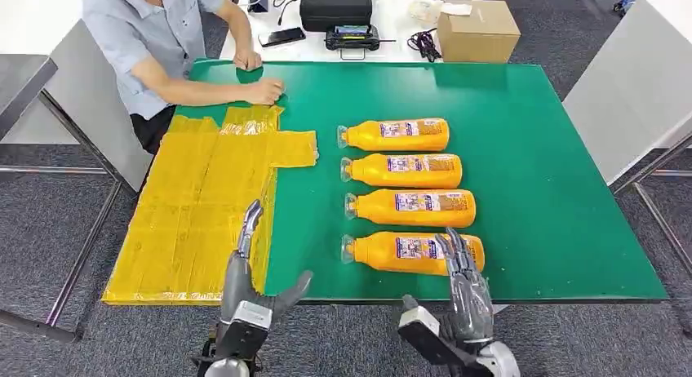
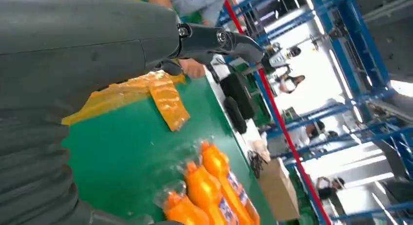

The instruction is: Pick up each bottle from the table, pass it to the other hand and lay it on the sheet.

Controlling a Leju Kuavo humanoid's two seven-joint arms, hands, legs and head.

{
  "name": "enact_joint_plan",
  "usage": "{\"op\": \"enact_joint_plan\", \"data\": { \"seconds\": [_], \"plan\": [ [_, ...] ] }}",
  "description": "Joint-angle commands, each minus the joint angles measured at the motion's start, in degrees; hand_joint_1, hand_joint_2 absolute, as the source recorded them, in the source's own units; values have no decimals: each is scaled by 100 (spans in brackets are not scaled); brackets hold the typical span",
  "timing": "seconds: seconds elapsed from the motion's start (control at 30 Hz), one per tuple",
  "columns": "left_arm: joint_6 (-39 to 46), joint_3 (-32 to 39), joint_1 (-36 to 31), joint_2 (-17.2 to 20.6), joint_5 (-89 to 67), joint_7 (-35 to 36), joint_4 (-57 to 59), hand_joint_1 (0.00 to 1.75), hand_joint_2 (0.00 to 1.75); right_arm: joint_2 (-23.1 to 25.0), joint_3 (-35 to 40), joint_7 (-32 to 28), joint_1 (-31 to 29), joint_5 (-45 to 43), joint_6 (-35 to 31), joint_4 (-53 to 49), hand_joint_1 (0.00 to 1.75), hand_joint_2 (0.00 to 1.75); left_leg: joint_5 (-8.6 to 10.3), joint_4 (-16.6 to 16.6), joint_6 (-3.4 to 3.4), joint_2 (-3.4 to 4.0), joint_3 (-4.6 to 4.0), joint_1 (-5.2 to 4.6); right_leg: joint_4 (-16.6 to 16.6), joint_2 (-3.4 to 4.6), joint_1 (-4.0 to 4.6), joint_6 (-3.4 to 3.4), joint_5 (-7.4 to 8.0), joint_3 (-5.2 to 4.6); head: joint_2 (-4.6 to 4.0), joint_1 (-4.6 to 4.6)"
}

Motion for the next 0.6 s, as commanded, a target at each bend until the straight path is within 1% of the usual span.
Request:
{"op": "enact_joint_plan", "data": {
  "seconds": [0.03, 0.1, 0.27, 0.3, 0.37, 0.4, 0.5, 0.53, 0.6],
  "plan": [
    [-216, -331, -355, -26, 111, 16, 792, 0, 175, -911, -346, 318, -1056, 565, 770, 1489, 0, 175, 3, -8, 1, 2, 17, -5, -10, 0, -6, -3, 3, 19, 0, 2],
    [-224, -397, -374, -15, 134, 16, 793, 0, 175, -982, -291, 332, -1245, 679, 958, 1593, 0, 175, -6, -7, -3, 13, 35, -6, -12, 10, -7, -8, -1, 36, 0, 2],
    [-197, -530, -500, 55, 199, 31, 892, 0, 175, -955, 52, 330, -1879, 779, 1234, 2155, 0, 175, -5, -4, -6, 21, 27, -6, -9, 17, -5, -9, 4, 25, 0, 0],
    [-195, -542, -524, 74, 218, 30, 923, 0, 175, -947, 98, 334, -1918, 800, 1253, 2201, 0, 175, -8, -6, -10, 30, 40, -6, -9, 25, -5, -14, 2, 34, 0, 0],
    [-195, -575, -565, 96, 261, 7, 988, 0, 175, -955, 243, 378, -1991, 908, 1276, 2268, 0, 175, 0, -4, -3, 11, 18, -7, -7, 9, -7, -5, 5, 17, 0, -2],
    [-195, -575, -565, 96, 261, 7, 988, 0, 175, -955, 243, 378, -1991, 908, 1276, 2268, 0, 175, -5, -4, -9, 17, 32, -4, -8, 12, -3, -11, 1, 30, 0, 0],
    [-193, -579, -562, 92, 264, 5, 989, 0, 175, -947, 255, 387, -2001, 918, 1276, 2268, 0, 175, 0, -4, -2, 8, 15, -5, -6, 6, -6, -3, 3, 15, 0, 0],
    [-193, -579, -562, 92, 264, 5, 989, 0, 175, -947, 255, 387, -2001, 918, 1276, 2268, 0, 175, -5, -5, -6, 13, 29, -3, -8, 9, -3, -8, 0, 28, 0, 0],
    [-192, -582, -560, 89, 265, 4, 988, 0, 175, -954, 256, 387, -1990, 917, 1277, 2272, 0, 175, -1, -4, -2, 9, 17, -6, -6, 6, -7, -3, 2, 17, 0, 0]
  ]
}}
